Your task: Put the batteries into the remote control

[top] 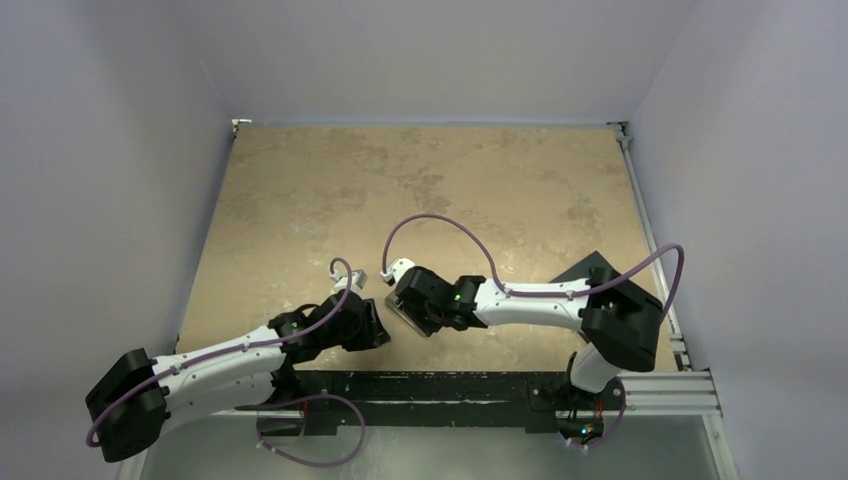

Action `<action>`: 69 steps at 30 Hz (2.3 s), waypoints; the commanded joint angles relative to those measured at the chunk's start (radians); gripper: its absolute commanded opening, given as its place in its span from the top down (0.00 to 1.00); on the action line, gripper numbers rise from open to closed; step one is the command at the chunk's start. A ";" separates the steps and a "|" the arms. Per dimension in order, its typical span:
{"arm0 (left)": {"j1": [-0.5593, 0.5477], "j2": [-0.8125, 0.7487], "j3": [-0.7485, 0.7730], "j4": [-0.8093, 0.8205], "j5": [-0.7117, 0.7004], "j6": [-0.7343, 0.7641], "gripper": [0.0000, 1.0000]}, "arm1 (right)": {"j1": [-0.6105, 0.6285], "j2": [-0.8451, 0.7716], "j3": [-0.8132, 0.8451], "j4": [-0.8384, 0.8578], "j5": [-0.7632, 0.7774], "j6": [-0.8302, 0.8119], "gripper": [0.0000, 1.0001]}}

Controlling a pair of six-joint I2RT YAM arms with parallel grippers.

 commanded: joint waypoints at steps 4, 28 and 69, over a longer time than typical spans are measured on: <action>-0.001 -0.011 0.025 0.014 -0.008 0.014 0.60 | -0.005 0.014 0.045 0.029 -0.025 -0.010 0.90; -0.001 -0.008 0.018 0.025 -0.001 0.015 0.60 | -0.005 0.044 0.071 0.025 -0.013 -0.012 0.88; -0.001 0.031 0.011 0.060 0.019 0.018 0.60 | -0.005 -0.003 0.087 0.018 0.017 -0.004 0.49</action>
